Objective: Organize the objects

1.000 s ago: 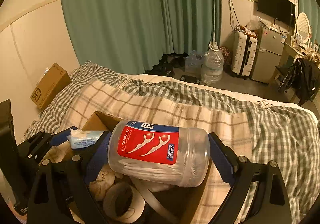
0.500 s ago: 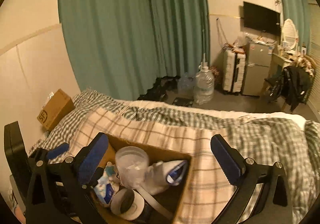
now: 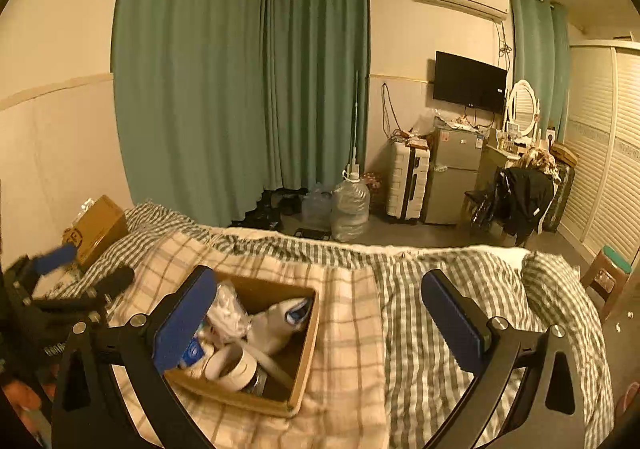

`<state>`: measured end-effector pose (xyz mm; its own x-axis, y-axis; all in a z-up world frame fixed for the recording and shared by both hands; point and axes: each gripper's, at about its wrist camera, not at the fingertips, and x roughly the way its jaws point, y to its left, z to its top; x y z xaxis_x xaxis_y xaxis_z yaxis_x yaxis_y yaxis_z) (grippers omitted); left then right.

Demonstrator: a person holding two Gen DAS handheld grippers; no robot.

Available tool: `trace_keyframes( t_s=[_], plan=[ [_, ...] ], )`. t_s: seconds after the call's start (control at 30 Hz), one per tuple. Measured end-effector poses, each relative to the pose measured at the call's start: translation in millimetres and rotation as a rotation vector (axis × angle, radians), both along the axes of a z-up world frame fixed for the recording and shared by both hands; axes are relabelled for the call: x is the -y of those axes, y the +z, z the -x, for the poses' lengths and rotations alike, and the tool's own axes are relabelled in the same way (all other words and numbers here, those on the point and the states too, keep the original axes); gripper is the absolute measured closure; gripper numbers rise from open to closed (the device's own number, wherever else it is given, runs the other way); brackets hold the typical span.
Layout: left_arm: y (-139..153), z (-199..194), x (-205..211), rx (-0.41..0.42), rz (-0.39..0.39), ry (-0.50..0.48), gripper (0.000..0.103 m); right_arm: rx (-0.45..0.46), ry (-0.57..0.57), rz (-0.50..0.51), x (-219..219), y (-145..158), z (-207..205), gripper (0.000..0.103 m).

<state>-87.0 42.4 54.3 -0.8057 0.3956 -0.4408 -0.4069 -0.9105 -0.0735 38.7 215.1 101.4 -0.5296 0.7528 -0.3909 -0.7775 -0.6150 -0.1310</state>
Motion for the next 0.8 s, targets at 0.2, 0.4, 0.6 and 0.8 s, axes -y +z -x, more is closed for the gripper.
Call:
trace_keyframes(
  t_s=[0.2,0.4,0.6,0.8],
  plan=[
    [-12,-26,21,-0.042,0.015,0.046,0.000,0.022,0.009,0.021,19,-27,-5,0.000],
    [-45,-38,26,-0.017,0.044,0.086,0.000,0.045,-0.017,0.027,24,-57,-6,0.000],
    [-55,-35,21,0.016,0.052,0.071,0.000,0.082,-0.015,0.044,23,-74,-1,0.000],
    [-56,-34,24,0.029,0.050,0.076,0.000,0.091,-0.020,0.046,21,-77,-1,0.000]
  ],
)
